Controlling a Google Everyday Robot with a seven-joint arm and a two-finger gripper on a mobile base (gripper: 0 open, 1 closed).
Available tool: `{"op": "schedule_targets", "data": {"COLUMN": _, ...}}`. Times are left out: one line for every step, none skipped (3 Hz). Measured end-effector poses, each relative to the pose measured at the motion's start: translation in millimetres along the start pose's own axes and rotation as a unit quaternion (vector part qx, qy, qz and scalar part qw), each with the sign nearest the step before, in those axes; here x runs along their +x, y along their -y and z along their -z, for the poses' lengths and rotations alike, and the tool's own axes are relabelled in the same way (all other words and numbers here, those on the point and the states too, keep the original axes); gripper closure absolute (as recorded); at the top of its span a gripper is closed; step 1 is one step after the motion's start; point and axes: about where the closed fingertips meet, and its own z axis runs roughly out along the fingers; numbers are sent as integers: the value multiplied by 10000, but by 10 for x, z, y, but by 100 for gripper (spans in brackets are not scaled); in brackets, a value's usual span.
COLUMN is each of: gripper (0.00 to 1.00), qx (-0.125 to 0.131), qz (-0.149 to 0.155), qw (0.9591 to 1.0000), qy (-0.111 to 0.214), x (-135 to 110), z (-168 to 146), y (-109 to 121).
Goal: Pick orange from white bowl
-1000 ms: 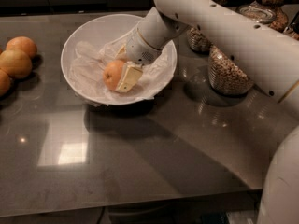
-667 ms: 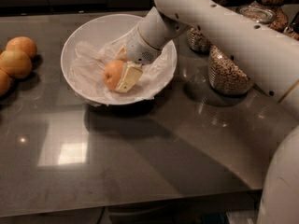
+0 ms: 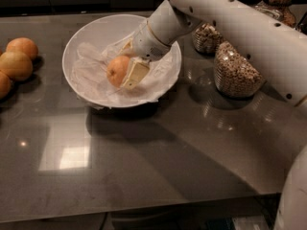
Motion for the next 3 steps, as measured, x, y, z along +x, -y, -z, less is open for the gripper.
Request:
{"op": "schedule_targets", "data": {"gripper": 100, "qx": 376, "qz": 145, "qw": 9990, "qy": 190, "x": -158, "z": 360, "y": 43}}
{"op": "schedule_targets", "data": {"gripper": 100, "qx": 777, "qz": 206, "qw": 9965, "qy": 226, "x": -215, "z": 739, "y": 70}}
{"op": "schedule_targets", "data": {"gripper": 100, "qx": 1005, "qz": 209, "qw": 9947, "qy": 72, "x": -203, "z": 1048, "y": 76}}
